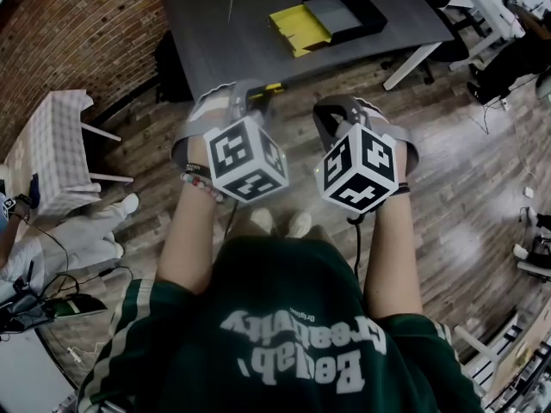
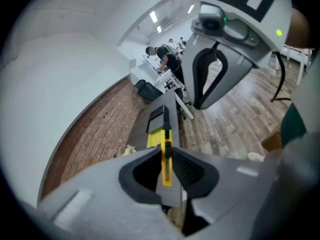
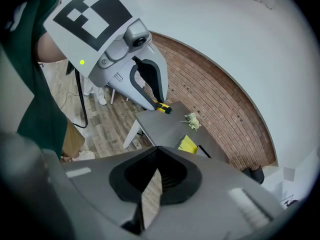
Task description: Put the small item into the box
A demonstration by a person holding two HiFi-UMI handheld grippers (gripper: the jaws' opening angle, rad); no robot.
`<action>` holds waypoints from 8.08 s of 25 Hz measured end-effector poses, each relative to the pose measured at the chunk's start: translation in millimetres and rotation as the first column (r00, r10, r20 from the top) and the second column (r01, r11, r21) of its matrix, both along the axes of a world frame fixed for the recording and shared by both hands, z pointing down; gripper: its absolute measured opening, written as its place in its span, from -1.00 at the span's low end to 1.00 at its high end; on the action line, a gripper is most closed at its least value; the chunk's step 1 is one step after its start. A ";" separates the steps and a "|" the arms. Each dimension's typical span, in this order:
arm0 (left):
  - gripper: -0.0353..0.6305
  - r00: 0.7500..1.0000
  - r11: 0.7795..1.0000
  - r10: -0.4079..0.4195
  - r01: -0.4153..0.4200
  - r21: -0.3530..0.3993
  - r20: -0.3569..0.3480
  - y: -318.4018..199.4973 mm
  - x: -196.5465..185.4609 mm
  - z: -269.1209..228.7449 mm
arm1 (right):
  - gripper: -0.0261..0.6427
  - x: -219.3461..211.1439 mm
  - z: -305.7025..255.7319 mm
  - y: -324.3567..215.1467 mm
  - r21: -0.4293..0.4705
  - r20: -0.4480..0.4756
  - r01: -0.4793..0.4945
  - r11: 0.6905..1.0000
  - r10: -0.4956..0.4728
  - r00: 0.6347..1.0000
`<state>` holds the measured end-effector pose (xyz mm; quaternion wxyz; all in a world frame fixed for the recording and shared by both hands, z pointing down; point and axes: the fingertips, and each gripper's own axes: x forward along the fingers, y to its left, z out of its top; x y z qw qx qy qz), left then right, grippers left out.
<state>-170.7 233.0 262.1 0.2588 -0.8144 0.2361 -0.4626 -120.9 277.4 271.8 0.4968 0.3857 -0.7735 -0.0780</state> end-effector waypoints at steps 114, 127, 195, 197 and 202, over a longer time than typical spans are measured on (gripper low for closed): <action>-0.70 0.987 0.983 0.163 -0.163 -0.082 -0.001 -385.1 145.0 47.9 | -0.90 126.8 42.8 -387.3 -0.067 -0.028 -0.113 0.991 0.112 0.993; -0.70 0.998 0.992 0.039 -0.034 -0.121 0.043 -411.0 171.6 65.9 | -0.90 156.2 55.5 -423.0 -0.086 0.013 0.025 0.996 -0.024 1.000; -0.69 0.974 0.896 -0.171 0.217 -0.387 0.150 -419.9 197.5 236.1 | -0.90 177.2 197.9 -459.8 -0.271 0.115 0.263 0.926 -0.240 0.964; -0.69 0.975 0.894 -0.167 0.213 -0.395 0.148 -419.6 198.2 240.6 | -0.90 177.2 203.7 -458.2 -0.285 0.113 0.259 0.923 -0.236 0.965; -0.69 0.976 0.888 -0.155 0.204 -0.412 0.151 -416.4 200.0 253.0 | -0.90 179.4 213.2 -455.9 -0.303 0.110 0.252 0.919 -0.229 0.967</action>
